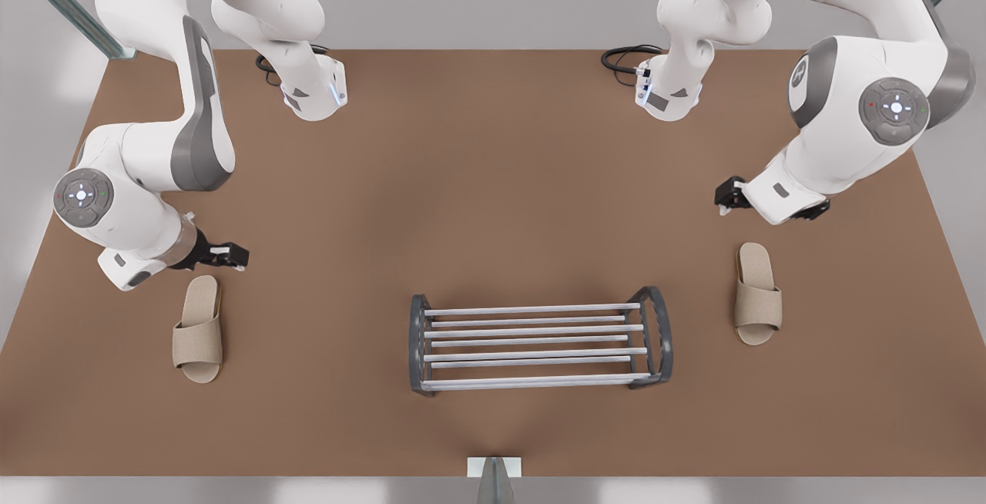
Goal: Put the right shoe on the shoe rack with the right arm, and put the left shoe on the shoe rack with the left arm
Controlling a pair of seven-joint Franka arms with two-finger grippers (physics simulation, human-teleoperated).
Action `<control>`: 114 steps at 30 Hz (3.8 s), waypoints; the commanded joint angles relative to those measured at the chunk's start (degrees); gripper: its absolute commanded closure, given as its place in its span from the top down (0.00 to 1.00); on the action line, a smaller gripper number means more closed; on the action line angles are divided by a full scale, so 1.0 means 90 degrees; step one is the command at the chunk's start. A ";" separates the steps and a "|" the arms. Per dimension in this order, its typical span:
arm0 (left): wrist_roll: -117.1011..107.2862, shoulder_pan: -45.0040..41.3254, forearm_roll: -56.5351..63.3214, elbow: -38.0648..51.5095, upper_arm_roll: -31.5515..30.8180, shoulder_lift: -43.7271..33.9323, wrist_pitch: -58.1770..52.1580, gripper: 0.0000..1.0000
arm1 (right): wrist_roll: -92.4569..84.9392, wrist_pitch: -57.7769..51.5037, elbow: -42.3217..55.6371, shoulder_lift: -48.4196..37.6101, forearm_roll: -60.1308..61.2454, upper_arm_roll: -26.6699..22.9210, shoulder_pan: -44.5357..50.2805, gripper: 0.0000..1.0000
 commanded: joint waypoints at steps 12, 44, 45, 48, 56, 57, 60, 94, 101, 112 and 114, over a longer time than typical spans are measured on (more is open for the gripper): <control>-0.9742 -0.3242 0.4586 -0.2896 0.0022 -0.0453 0.0313 1.00 | -0.1115 -0.0463 -0.0370 0.2822 -0.2818 0.6983 -0.7544 1.00; -2.0671 -0.2998 1.4128 -0.6647 0.3625 0.0152 0.7961 1.00 | -1.5301 0.2857 -0.6181 0.7764 -1.5407 0.8480 -0.9332 1.00; -2.0701 -0.3008 1.4147 -0.6774 0.3654 0.0162 0.7941 1.00 | -1.6163 0.3062 -0.6181 0.7960 -1.5417 0.8402 -0.9518 1.00; -2.0974 -0.2989 1.4675 -0.6901 0.3791 0.0318 0.7854 1.00 | -1.6964 0.3609 -0.6162 0.8048 -1.5495 0.8070 -0.9938 1.00; -2.1101 -0.2705 1.5339 -0.6423 0.3781 0.1138 0.7707 1.00 | -1.8176 0.4957 -0.5820 0.8038 -1.6794 0.6859 -1.0416 1.00; -2.1111 -0.2598 1.5563 -0.6345 0.3781 0.1265 0.7707 1.00 | -1.8185 0.5765 -0.5391 0.7941 -1.6804 0.6712 -1.0377 1.00; -2.1208 -0.2432 1.6266 -0.6159 0.3654 0.1451 0.7941 1.00 | -1.7903 0.6442 -0.4990 0.7872 -1.6804 0.6507 -1.0348 1.00; -2.1443 -0.1260 1.6560 -0.4724 0.2707 0.3082 0.8000 1.00 | -1.4240 0.6764 -0.4394 0.8507 -1.7048 0.6097 -1.1002 1.00; -2.1433 -0.1114 1.6560 -0.4362 0.2561 0.3296 0.8020 1.00 | -1.4045 0.6773 -0.3886 0.8527 -1.7019 0.6214 -1.0446 1.00; -2.1433 -0.0977 1.6560 -0.4069 0.2502 0.3511 0.8039 0.98 | -1.3967 0.6940 -0.3203 0.8644 -1.7009 0.6380 -0.9880 1.00; -2.1423 -0.0977 1.6560 -0.4069 0.2502 0.3502 0.8039 0.88 | -1.3957 0.6979 -0.3027 0.8644 -1.6989 0.6390 -0.9704 1.00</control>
